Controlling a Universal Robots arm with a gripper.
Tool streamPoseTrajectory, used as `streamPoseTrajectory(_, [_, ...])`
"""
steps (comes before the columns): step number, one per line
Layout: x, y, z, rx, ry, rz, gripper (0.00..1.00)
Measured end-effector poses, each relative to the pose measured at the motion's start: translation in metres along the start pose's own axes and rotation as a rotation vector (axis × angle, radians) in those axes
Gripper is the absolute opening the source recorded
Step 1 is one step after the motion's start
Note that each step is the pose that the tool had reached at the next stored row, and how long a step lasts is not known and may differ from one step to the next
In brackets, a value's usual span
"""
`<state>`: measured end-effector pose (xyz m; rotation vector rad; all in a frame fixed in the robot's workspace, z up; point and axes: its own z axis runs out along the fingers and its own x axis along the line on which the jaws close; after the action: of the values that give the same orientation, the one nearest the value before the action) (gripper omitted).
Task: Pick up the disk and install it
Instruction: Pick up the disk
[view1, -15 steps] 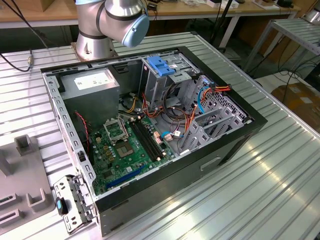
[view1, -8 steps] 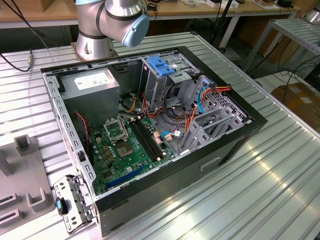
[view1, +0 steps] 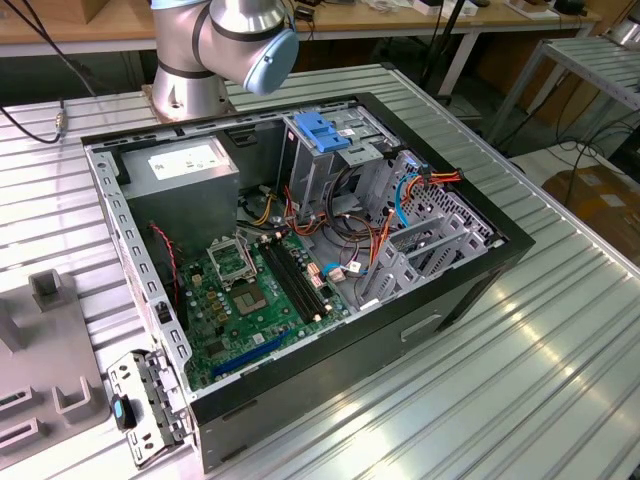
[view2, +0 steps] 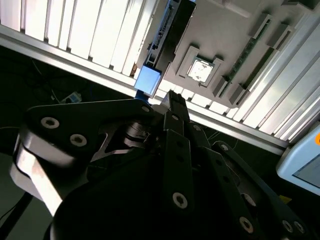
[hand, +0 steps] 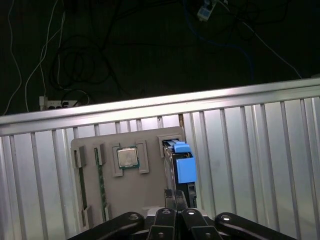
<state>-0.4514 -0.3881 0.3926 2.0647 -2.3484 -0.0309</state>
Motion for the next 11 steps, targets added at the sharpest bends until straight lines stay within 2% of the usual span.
streamPoseTrajectory(3, [0.0, 0.0, 0.0, 0.0, 0.0, 0.0, 0.29])
streamPoseTrajectory(4, [0.0, 0.0, 0.0, 0.0, 0.0, 0.0, 0.29])
streamPoseTrajectory(8, [0.0, 0.0, 0.0, 0.0001, 0.0, 0.0, 0.54])
streamPoseTrajectory(9, [0.0, 0.0, 0.0, 0.0, 0.0, 0.0, 0.54])
streamPoseTrajectory(10, [0.0, 0.0001, 0.0003, 0.0003, 0.0002, 0.0, 0.6])
streamPoseTrajectory(11, [0.0, 0.0003, 0.0007, 0.001, -0.0001, -0.001, 0.6])
